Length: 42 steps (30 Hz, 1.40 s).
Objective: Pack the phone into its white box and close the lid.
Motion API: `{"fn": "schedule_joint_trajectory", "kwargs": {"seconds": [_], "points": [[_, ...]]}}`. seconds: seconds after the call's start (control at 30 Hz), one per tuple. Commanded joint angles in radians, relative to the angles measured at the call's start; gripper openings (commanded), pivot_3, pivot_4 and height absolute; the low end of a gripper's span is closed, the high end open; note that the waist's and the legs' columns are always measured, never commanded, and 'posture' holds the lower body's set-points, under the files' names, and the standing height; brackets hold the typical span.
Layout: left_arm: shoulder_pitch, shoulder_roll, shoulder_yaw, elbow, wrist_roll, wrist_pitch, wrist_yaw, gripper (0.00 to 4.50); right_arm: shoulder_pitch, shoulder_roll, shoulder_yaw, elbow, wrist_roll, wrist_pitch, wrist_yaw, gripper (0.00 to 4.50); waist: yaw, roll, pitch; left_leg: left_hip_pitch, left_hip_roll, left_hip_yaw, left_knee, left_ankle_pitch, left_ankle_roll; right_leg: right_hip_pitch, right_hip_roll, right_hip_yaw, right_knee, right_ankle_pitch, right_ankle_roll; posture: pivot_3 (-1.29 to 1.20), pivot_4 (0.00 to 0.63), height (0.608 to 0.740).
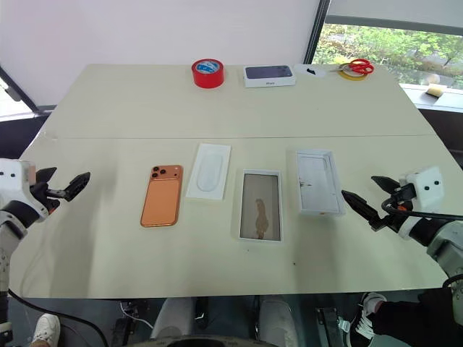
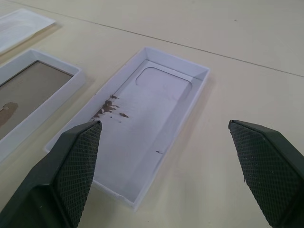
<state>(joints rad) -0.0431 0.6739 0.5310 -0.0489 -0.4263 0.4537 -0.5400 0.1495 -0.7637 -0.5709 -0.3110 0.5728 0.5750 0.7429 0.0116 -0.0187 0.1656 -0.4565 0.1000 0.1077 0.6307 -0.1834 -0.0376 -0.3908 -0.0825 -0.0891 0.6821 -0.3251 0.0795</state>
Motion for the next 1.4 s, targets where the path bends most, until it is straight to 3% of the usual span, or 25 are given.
{"fn": "schedule_joint_trajectory", "kwargs": {"seconds": [0.03,0.33,0.57,0.87,1.1,1.4], "points": [[0.005,0.007,0.016,-0.052,-0.012,0.0,0.005,4.5,-0.012,-0.012,-0.009,-0.021,0.013,-0.007,0.007,4.46,0.0,0.0,0.0,0.0,0.0,0.0,0.0,0.0,0.0,0.0,0.0,0.0,0.0,0.0,0.0,0.0,0.15,0.73],[-0.019,-0.026,-0.029,-0.129,-0.027,0.036,0.024,4.5,-0.047,-0.034,0.002,-0.026,0.012,-0.004,0.024,4.46,0.001,0.0,0.0,0.0,0.0,0.0,0.0,0.0,0.0,0.0,0.0,0.0,0.0,0.0,0.0,0.0,0.15,0.73],[-0.063,-0.148,-0.167,-0.293,-0.075,0.124,0.081,4.5,-0.112,-0.048,0.029,-0.008,-0.011,-0.028,0.034,4.46,0.001,0.0,0.0,0.0,0.0,0.0,0.001,0.0,0.0,0.001,0.0,0.0,0.0,0.0,0.0,0.0,0.15,0.73],[-0.328,-0.307,-0.347,-0.311,-0.129,0.493,0.312,4.5,-0.196,-0.087,0.146,-0.114,-0.014,0.007,0.03,4.46,0.001,-0.001,0.0,0.001,-0.001,-0.001,0.001,0.0,0.0,0.002,0.001,0.0,0.001,0.0,0.001,0.0,0.15,0.73],[-0.564,-0.488,-0.288,-0.191,-0.161,0.87,0.51,4.5,-0.216,-0.073,0.222,-0.163,-0.013,0.012,0.019,4.46,0.002,-0.001,0.001,0.001,-0.001,-0.001,0.002,0.0,0.0,0.002,0.001,0.0,0.001,0.0,0.001,0.0,0.15,0.73],[-0.655,-0.556,-0.241,-0.106,-0.125,1.053,0.553,4.5,-0.193,-0.068,0.227,-0.203,0.006,0.027,0.009,4.46,0.002,-0.002,0.001,0.001,-0.001,-0.001,0.002,0.001,0.0,0.002,0.001,0.0,0.001,0.0,0.001,0.0,0.15,0.73]]}}
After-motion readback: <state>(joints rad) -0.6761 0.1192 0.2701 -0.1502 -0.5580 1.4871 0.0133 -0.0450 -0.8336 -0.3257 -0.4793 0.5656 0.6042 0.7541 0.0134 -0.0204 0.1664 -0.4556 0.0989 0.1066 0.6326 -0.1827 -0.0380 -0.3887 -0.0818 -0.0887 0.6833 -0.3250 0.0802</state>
